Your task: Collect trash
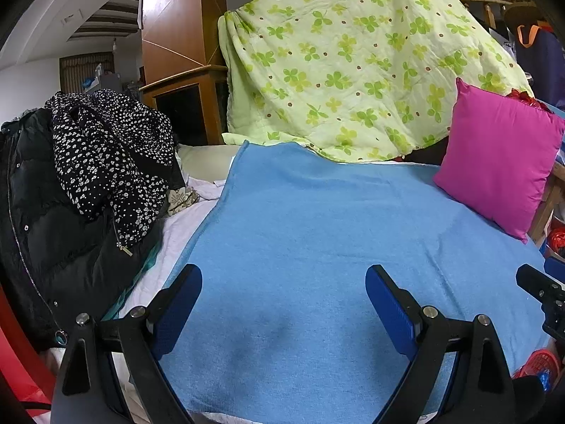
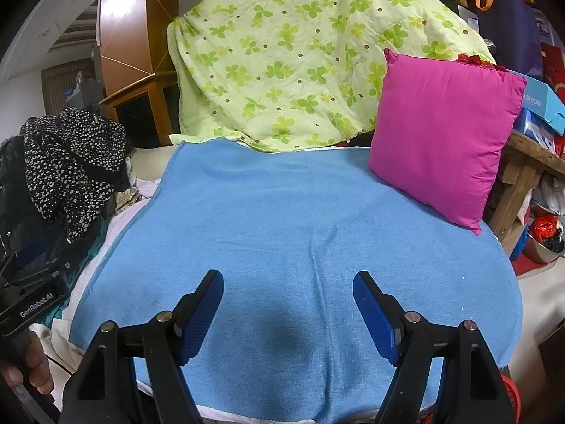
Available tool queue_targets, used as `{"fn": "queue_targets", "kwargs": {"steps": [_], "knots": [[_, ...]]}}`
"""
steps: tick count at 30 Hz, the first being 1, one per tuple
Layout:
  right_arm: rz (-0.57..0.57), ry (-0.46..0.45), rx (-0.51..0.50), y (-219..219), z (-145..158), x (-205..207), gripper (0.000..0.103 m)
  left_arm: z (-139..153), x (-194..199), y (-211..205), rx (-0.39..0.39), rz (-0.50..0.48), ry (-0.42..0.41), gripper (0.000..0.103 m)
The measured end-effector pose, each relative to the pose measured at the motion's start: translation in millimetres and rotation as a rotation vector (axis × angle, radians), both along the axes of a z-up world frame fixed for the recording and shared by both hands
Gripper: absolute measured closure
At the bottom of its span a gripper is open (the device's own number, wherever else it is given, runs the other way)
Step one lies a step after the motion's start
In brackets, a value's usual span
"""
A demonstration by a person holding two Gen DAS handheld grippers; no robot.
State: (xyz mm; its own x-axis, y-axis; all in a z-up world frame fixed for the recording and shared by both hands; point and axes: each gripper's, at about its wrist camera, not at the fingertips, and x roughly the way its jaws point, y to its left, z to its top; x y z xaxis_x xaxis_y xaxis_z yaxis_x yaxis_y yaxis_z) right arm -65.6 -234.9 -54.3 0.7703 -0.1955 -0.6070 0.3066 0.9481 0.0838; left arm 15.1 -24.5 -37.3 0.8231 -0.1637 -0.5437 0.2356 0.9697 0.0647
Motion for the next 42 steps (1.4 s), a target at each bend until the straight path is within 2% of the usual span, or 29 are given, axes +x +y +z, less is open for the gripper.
{"fn": "queue_targets", "kwargs": {"steps": [20, 24, 27, 30, 33, 35, 42], "knots": [[0.013, 0.009, -0.022, -3, -3, 10, 0.024, -9, 8, -1, -0.011, -0.026, 0.022, 0.009], [0.021, 0.022, -0.027, -18, -16, 30, 0.024, -23, 30, -11, -0.021, -0.042, 0.059, 0.009], [0.001, 0.041, -0.044, -45, -35, 55, 0.024, -46, 60, -20, -0.034, -0.053, 0.111, 0.009], [-0.032, 0.101, -0.057, -81, -62, 88, 0.024, -76, 100, -28, -0.029, -0.029, 0.178, 0.009], [-0.092, 0.139, -0.045, -116, -84, 111, 0.024, -86, 115, -34, 0.008, 0.018, 0.110, 0.009], [-0.096, 0.151, -0.041, -126, -89, 116, 0.024, -85, 120, -38, 0.013, 0.021, 0.096, 0.009], [-0.026, 0.120, -0.035, -110, -85, 110, 0.024, -79, 112, -33, -0.052, 0.045, 0.063, 0.009]]}}
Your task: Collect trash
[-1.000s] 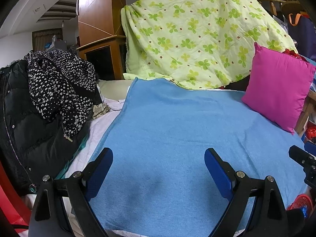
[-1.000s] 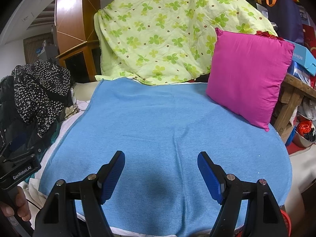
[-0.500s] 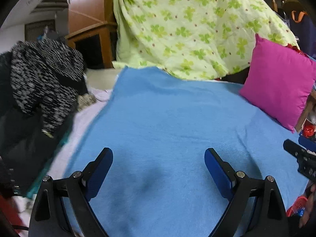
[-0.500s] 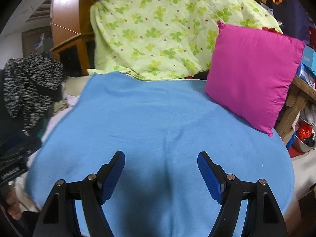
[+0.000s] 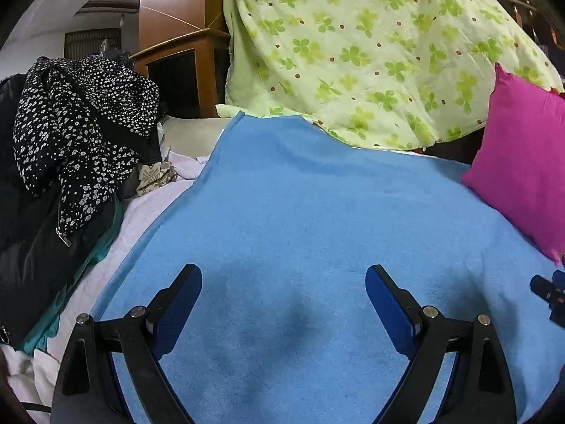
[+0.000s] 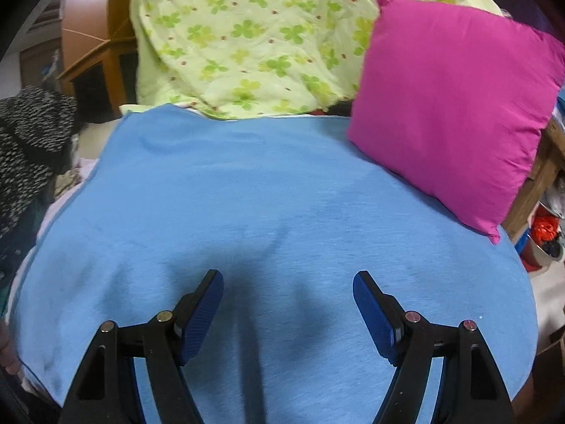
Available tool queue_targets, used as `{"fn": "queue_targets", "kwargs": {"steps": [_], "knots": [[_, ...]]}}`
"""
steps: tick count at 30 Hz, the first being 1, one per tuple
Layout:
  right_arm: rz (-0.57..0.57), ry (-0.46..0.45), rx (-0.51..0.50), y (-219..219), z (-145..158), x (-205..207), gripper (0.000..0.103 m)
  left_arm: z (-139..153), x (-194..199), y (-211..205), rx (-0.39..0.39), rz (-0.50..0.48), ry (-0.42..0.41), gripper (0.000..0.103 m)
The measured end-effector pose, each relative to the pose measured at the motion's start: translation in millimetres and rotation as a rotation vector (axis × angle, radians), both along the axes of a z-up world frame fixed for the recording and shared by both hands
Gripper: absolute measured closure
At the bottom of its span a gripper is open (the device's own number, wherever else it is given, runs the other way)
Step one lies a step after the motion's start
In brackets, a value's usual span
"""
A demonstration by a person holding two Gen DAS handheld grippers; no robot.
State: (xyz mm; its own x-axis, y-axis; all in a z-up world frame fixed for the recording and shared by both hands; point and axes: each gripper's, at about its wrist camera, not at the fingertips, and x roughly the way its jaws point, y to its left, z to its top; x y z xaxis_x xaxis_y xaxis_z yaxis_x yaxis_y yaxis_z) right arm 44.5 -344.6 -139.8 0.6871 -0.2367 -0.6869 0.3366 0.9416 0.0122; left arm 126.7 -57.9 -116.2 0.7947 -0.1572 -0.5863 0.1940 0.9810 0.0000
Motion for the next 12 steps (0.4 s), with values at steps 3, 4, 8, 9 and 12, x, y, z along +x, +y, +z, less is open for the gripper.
{"fn": "queue_targets", "kwargs": {"steps": [3, 4, 8, 9, 12], "knots": [[0.041, -0.029, -0.014, 21, 11, -8, 0.024, 8, -8, 0, 0.015, -0.008, -0.023, 0.009], [0.049, -0.040, -0.012, 28, 14, -10, 0.024, 10, -10, 0, 0.017, -0.008, -0.027, 0.009], [0.094, -0.106, -0.006, 55, 36, -22, 0.024, 22, -23, 6, -0.018, -0.037, -0.042, 0.009], [0.104, -0.121, -0.012, 61, 40, -24, 0.024, 25, -26, 8, -0.033, -0.048, -0.043, 0.009], [0.133, -0.137, -0.052, 76, 50, -26, 0.024, 35, -34, 9, -0.033, -0.059, -0.091, 0.009]]}}
